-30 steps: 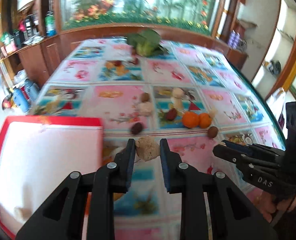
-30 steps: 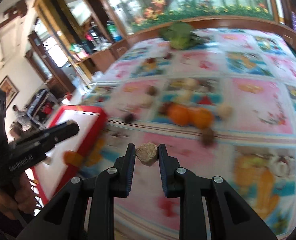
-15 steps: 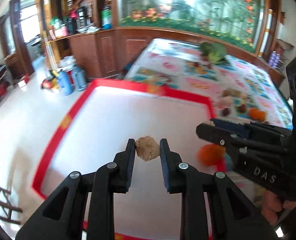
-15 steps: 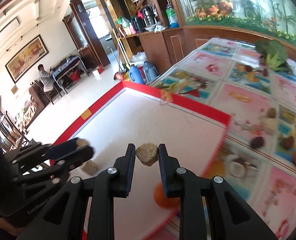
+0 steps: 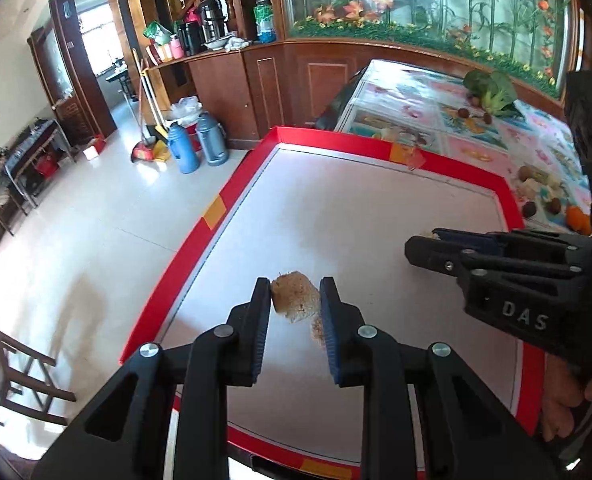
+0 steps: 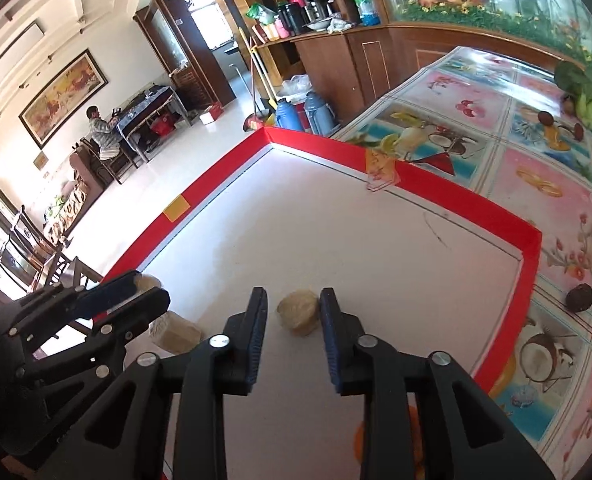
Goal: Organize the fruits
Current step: 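Carry both cookies into the white tray and open both grippers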
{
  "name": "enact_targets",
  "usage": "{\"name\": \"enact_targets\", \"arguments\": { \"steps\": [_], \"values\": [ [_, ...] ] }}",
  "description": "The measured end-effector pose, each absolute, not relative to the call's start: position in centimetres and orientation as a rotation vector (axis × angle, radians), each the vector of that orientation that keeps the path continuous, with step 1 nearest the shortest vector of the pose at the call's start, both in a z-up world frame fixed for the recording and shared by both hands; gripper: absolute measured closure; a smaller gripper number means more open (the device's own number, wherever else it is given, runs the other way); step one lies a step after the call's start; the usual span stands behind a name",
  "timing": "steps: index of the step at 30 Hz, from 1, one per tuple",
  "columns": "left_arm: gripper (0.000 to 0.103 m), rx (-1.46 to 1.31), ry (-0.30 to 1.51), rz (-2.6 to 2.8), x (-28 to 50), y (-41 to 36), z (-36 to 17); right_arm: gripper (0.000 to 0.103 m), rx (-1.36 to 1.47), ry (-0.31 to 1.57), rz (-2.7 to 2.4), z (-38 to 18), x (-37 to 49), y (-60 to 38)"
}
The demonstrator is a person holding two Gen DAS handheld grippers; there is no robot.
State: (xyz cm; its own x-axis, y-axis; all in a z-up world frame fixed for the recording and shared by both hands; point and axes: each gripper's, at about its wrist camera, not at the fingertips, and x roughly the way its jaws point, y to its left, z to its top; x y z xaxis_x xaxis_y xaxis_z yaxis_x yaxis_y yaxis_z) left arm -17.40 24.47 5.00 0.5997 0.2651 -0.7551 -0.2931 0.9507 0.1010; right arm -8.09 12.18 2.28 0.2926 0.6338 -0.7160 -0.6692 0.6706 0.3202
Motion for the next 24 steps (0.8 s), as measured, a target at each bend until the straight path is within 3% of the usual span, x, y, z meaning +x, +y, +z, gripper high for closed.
{"name": "enact_targets", "arguments": {
  "steps": [2, 4, 6, 8, 21, 24],
  "values": [
    [0.067, -0.027, 0.887, 0.339, -17.0, 24.1, 5.1, 0.069, -0.029, 0.937, 0.884, 2.7, -8.0, 11.4],
    [0.051, -0.01, 0.894, 0.36, -16.7, 23.6, 5.3, 0.068, -0.01, 0.923, 0.904, 3.7, -8.2, 10.2],
    [0.038, 0.003, 0.895, 0.372, -16.4, 22.8, 5.6, 0.059, 0.009, 0.851, 0.902, 5.2, -8.3, 8.4],
    [0.038, 0.023, 0.885, 0.38, -16.0, 21.8, 6.2, 0.052, 0.04, 0.792, 0.877, 6.3, -8.3, 6.4],
    [0.034, 0.139, 0.881, 0.218, -12.7, 10.2, 8.0, 0.052, 0.139, 0.726, 0.723, 8.1, -6.6, -5.3],
    [0.029, 0.145, 0.888, 0.186, -11.7, 8.1, 7.9, 0.052, 0.14, 0.747, 0.659, 7.5, -6.0, -8.8]
  ]
}}
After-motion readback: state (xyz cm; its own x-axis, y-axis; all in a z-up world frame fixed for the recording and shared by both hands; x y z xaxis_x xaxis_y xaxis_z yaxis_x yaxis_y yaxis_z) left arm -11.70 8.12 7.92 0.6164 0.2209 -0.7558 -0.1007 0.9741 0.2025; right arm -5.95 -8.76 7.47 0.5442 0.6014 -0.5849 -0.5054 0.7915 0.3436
